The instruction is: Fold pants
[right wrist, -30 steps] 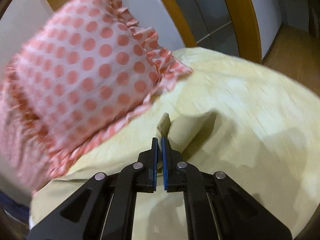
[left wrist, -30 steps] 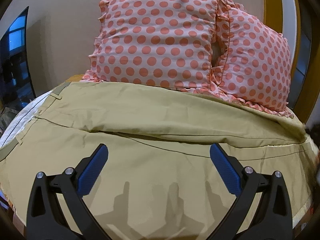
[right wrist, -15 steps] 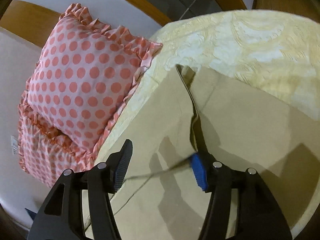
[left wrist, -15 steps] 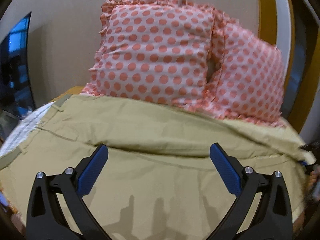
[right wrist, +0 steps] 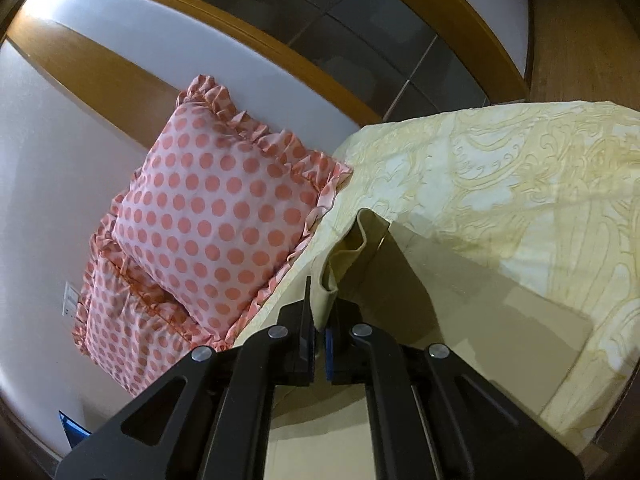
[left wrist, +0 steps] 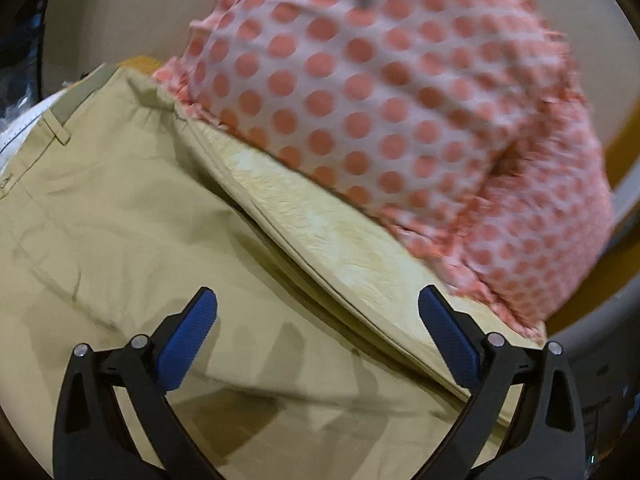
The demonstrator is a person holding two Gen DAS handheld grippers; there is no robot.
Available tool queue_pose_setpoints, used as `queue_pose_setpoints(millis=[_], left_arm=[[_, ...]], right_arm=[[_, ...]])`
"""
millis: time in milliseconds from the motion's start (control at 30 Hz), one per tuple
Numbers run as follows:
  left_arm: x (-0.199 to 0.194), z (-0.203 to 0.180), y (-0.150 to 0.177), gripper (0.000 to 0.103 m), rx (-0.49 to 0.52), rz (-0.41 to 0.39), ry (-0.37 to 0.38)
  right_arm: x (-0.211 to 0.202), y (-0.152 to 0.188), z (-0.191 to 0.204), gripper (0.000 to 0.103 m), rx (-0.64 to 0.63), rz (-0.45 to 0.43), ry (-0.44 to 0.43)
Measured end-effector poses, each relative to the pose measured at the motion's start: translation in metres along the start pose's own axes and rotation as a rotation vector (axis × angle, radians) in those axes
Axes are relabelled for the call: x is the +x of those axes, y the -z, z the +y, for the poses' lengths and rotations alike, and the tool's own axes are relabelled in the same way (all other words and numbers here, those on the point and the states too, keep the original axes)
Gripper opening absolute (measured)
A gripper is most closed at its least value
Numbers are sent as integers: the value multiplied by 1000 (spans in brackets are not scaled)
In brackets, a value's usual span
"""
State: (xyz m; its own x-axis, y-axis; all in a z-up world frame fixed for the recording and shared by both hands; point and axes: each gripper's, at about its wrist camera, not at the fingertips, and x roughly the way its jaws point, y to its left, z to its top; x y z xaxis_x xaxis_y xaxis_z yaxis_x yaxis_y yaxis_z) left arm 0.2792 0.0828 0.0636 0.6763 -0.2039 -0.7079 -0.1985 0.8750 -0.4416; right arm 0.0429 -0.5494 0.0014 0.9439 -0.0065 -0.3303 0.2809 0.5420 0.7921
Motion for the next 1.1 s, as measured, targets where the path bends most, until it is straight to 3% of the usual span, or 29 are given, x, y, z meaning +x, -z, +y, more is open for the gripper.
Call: queue_pose_setpoints(millis=[133, 233, 267, 300, 400, 533, 667, 800, 867, 933, 1033, 1067, 1100], left_arm=[[26, 2, -11, 90, -30, 22, -42], [52, 2, -24, 59, -23, 49, -112], [63, 5, -28, 31, -24, 86, -112], [69, 10, -29, 10, -29, 119, -111], [41, 22, -20, 4, -63, 67, -42], [-48, 38, 22, 4, -27, -54, 65], [-112, 69, 90, 11, -22, -113, 73], [-133, 101, 153, 13, -25, -117, -33], [-139, 118, 170, 11, -94, -112, -31], [-146, 131, 177, 11, -153, -143, -23], [-151, 137, 166, 12, -162, -178, -43], [-156, 137, 155, 29, -175, -210, -27], [-160, 135, 141, 64, -171, -233, -21]], right_arm=[[-2, -3, -4, 3, -1, 3, -7], [-1, -2, -4, 3, 6, 4, -7], [1, 0, 0, 3, 6, 6, -8], [2, 0, 0, 3, 5, 11, -11], [-5, 1, 2, 3, 0, 9, -25], [-26, 0, 0, 3, -23, -35, -20], [-38, 4, -15, 3, -12, -38, 15], [-40, 10, -34, 3, 24, -26, 55], [-45, 13, -42, 3, 44, -32, 54], [-54, 15, -42, 3, 38, -55, 38], [-59, 15, -36, 3, 11, -59, 49], [-59, 15, -35, 3, 10, -56, 49], [-58, 14, -34, 3, 9, -54, 51]])
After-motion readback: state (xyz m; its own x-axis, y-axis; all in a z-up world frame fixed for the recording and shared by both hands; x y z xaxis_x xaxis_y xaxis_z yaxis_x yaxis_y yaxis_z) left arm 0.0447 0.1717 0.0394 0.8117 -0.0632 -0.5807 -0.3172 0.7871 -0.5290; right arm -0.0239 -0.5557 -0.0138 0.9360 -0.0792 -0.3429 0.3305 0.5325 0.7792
